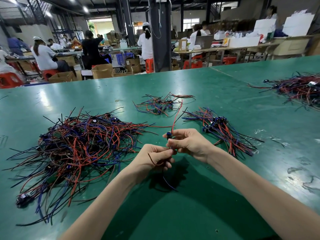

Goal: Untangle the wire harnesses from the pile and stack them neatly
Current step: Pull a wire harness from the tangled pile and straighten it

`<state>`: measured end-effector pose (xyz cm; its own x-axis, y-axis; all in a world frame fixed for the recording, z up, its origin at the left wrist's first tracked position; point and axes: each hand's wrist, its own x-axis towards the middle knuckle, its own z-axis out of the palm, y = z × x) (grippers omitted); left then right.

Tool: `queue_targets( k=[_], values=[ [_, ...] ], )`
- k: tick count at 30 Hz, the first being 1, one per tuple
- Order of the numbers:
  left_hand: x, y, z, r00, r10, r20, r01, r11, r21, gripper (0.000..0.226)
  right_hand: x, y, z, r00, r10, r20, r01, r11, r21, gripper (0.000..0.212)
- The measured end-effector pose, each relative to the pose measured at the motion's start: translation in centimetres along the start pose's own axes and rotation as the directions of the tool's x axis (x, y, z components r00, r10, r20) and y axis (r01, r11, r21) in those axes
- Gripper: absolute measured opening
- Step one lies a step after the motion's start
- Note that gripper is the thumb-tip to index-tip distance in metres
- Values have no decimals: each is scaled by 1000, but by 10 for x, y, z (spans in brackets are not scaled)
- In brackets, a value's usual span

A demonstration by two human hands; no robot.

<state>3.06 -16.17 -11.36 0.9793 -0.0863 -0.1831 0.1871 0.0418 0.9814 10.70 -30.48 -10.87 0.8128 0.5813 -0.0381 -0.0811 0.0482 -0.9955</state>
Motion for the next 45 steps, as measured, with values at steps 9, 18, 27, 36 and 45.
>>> queue_targets(
  k=[9,18,27,36,45],
  values=[
    [0,2,1,999,-44,-2,43,998,-37,13,-1,-1,-4,998,35,56,-38,998,50,20],
    [1,1,3,997,-76,29,78,991,-110,15,0,-1,-7,994,23,106,-34,994,101,24],
    [-2,6,1,966,-204,160,218,973,-71,27,1,2,-10,976,42,214,-62,994,92,30],
    [0,1,3,991,-71,115,97,965,-243,17,6,-3,-6,985,-76,-157,81,996,26,25],
    [0,-1,7,996,-35,82,56,963,-262,15,10,-7,-18,950,-68,-304,78,997,23,18]
  ],
)
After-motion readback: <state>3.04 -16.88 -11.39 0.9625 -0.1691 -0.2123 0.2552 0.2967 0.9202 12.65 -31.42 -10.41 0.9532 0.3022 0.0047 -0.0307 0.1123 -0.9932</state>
